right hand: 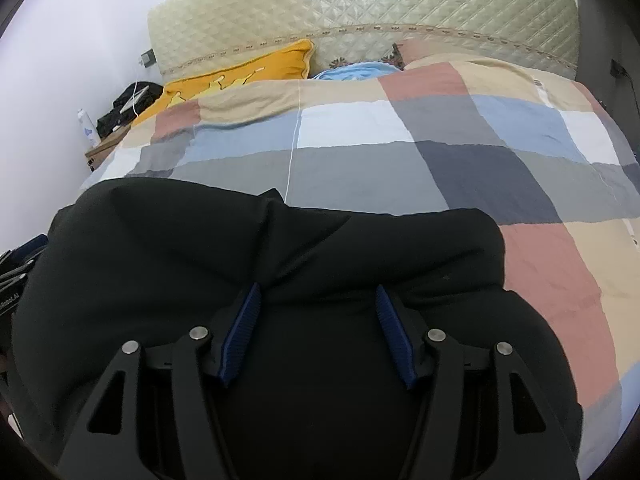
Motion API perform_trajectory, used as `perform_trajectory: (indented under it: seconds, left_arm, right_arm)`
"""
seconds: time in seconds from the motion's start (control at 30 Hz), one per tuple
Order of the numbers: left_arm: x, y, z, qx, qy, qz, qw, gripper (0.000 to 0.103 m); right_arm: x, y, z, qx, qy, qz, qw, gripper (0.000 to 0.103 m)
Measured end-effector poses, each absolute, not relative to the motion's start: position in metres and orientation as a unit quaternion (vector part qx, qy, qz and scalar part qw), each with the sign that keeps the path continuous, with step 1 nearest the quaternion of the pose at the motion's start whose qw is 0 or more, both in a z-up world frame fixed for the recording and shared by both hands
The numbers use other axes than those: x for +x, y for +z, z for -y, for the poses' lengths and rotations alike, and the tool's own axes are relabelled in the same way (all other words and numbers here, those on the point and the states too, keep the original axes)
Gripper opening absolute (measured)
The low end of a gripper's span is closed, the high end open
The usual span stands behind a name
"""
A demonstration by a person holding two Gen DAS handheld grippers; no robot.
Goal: Fold large clothes
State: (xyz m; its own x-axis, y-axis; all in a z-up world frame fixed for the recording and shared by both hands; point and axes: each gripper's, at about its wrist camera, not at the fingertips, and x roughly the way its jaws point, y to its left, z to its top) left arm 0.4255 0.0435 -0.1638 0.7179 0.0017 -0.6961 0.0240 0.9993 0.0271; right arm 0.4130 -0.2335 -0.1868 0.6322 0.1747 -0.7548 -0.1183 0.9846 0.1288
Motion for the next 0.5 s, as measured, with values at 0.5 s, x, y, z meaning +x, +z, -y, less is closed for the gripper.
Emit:
perform_trajectory:
  seconds: [0.5]
  left_arm:
    - [0.424,-0.165,-0.068,-0.015,-0.03,-0.382,0.924,0.084]
  right_arm:
    - [0.413,-0.187,0.234,0.05,0.084,-0.417,0.904,0.064]
